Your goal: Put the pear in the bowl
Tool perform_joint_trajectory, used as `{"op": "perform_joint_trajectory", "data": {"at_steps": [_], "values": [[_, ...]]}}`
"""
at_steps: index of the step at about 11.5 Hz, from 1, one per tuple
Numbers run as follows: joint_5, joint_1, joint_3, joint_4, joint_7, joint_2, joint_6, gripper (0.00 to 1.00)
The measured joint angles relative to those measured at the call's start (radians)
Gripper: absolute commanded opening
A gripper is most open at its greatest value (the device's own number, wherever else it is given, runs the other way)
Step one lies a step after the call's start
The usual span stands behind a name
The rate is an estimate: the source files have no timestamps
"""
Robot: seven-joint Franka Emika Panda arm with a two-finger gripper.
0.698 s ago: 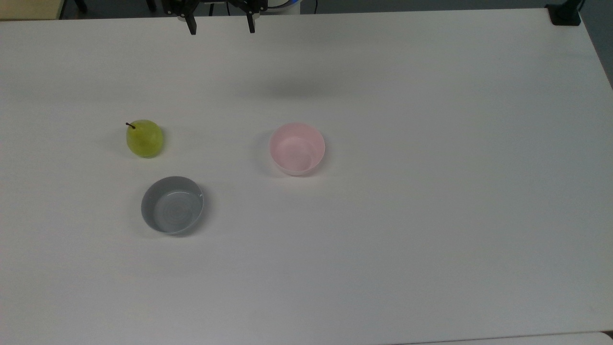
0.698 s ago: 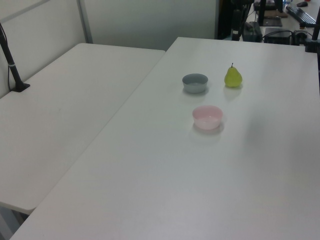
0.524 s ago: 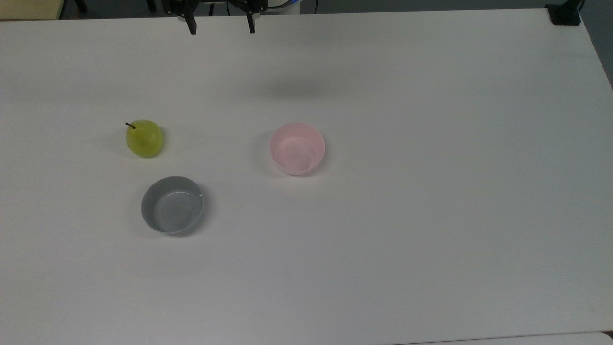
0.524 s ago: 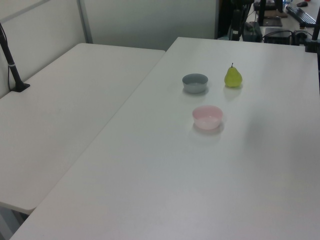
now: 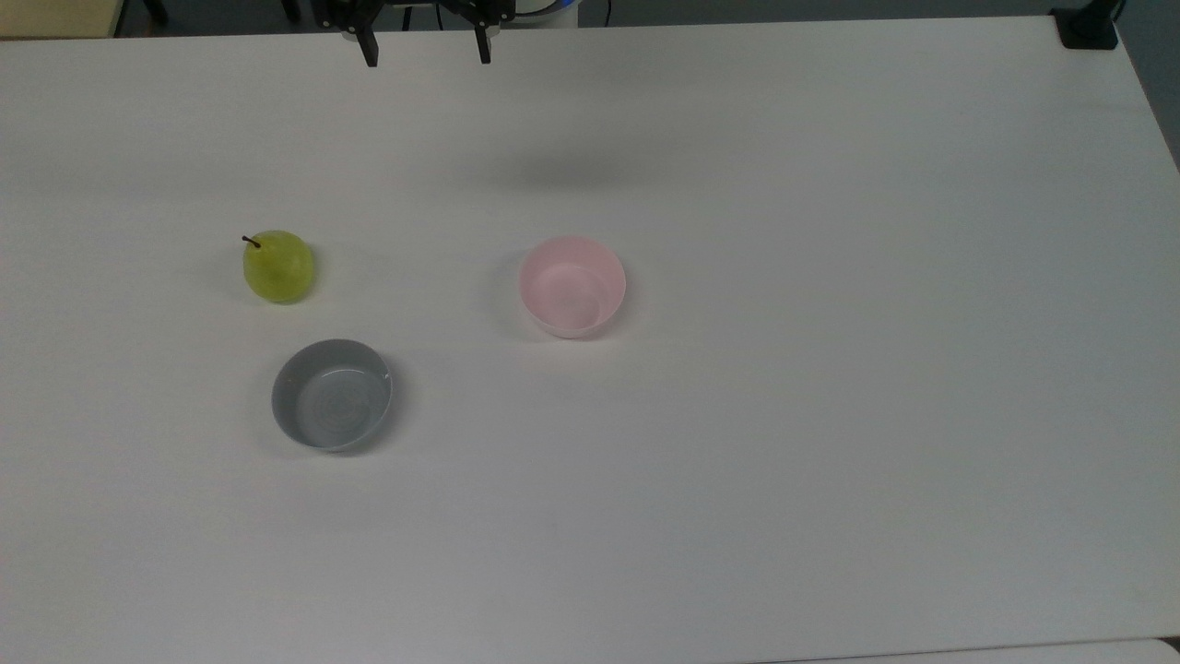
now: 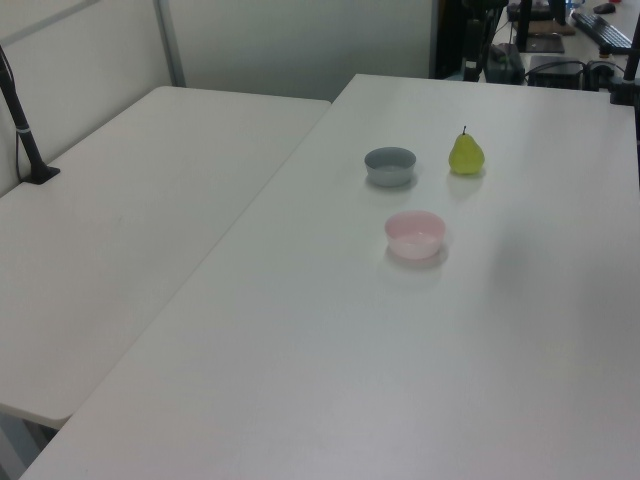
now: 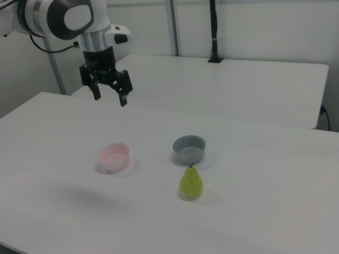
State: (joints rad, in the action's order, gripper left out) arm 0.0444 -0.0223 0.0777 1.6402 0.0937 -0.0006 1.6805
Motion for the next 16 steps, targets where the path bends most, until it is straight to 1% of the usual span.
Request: {"op": "perform_joint_trajectory", "data": {"at_steps": [6,7,9,11,13,15,16], "values": [[0.000,0.002,0.001,0.000,0.000,0.000,0.000,1.00],[0.000,0.005,0.004,0.000,0.022,0.000,0.000,1.00],[-0.004,0.023,0.011,0.000,0.160,0.000,0.000,1.00],[-0.058,0.050,0.012,0.002,0.247,0.000,-0.009,1.00],[-0.097,0.079,0.012,0.006,0.281,0.004,-0.018,1.00],[-0.156,0.127,0.013,0.019,0.306,0.025,-0.018,1.00],[-0.171,0.154,0.013,0.031,0.351,0.045,0.004,1.00]]}}
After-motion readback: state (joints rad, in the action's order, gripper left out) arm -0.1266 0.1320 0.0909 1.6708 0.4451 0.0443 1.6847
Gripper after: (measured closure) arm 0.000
